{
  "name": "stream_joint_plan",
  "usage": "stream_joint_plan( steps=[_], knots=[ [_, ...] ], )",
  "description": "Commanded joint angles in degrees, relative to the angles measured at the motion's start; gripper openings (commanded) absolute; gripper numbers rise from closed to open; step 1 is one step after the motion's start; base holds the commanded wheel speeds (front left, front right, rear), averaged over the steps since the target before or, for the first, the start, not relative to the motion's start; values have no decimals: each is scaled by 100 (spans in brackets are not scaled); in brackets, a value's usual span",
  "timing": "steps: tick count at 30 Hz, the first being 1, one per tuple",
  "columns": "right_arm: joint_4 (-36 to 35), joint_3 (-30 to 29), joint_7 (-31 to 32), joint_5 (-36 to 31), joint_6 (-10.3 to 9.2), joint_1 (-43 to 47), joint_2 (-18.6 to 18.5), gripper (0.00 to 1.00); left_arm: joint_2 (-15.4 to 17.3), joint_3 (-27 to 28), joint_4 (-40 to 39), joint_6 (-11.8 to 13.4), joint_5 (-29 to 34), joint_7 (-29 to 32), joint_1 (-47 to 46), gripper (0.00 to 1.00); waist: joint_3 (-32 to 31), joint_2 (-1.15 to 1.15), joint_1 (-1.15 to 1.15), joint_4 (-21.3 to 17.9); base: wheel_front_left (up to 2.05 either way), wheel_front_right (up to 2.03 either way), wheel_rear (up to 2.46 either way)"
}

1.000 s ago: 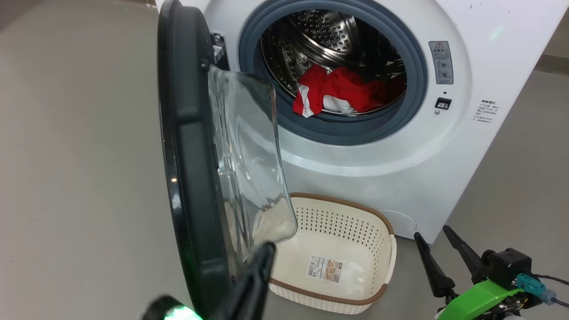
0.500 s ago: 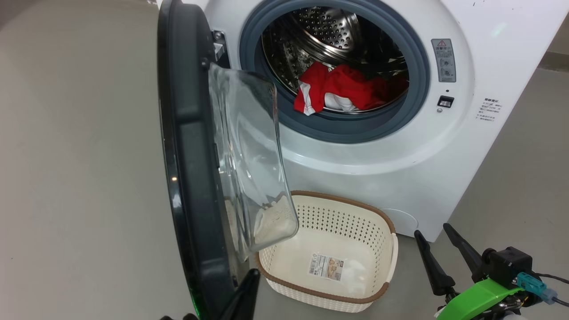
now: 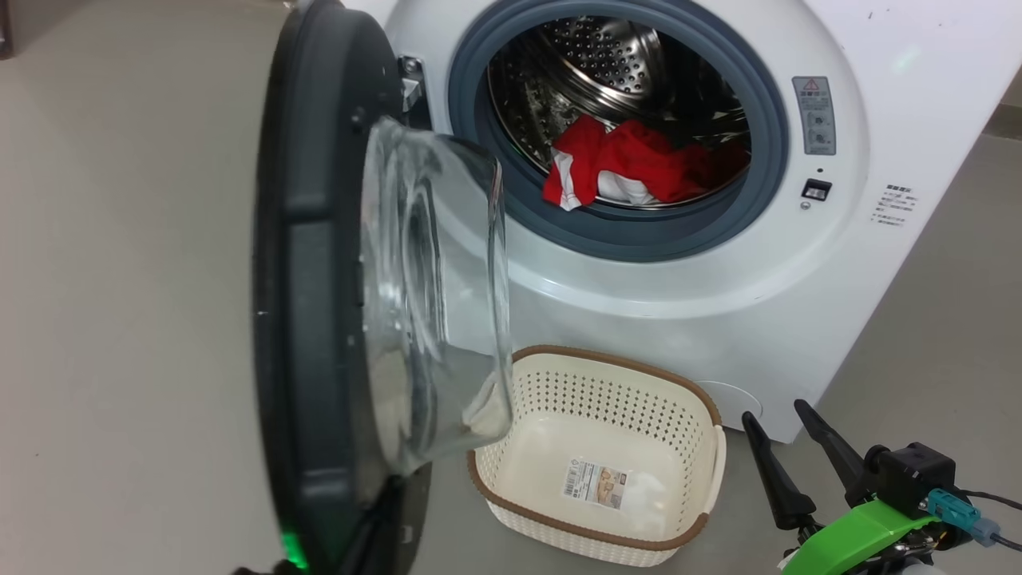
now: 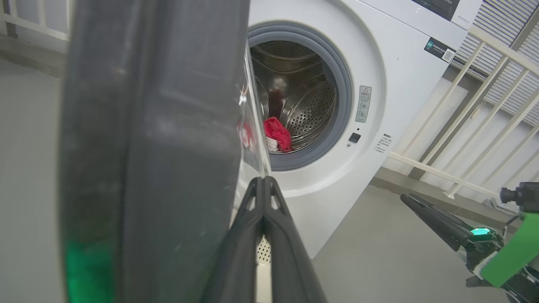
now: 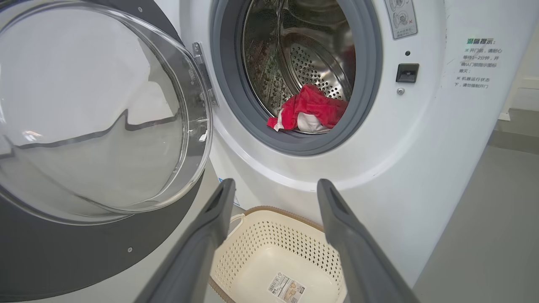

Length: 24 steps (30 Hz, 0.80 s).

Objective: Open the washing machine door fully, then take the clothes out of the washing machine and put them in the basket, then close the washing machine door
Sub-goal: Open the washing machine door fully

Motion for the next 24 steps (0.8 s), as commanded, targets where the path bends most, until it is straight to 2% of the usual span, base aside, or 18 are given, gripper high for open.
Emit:
stream_joint_plan(
  steps=[1,12,21,24],
  knots=[
    [-156,84,-70,-46,36,-138,-56,100,97,356,-114,150,-41,-85,-98,0,-1,0,0,30,0,0,0],
    [-177,159,-70,-36,36,-159,-63,100,535,1157,-77,422,-178,-163,-154,0,48,0,0,158,0,0,0],
    [-201,248,-70,-34,36,-219,-116,100,926,1706,424,395,-346,-304,-555,0,184,0,0,165,0,0,0],
    [-209,246,-70,-64,36,-298,-150,100,1097,1971,895,366,-416,-449,-870,0,298,0,0,138,0,0,0]
  ],
)
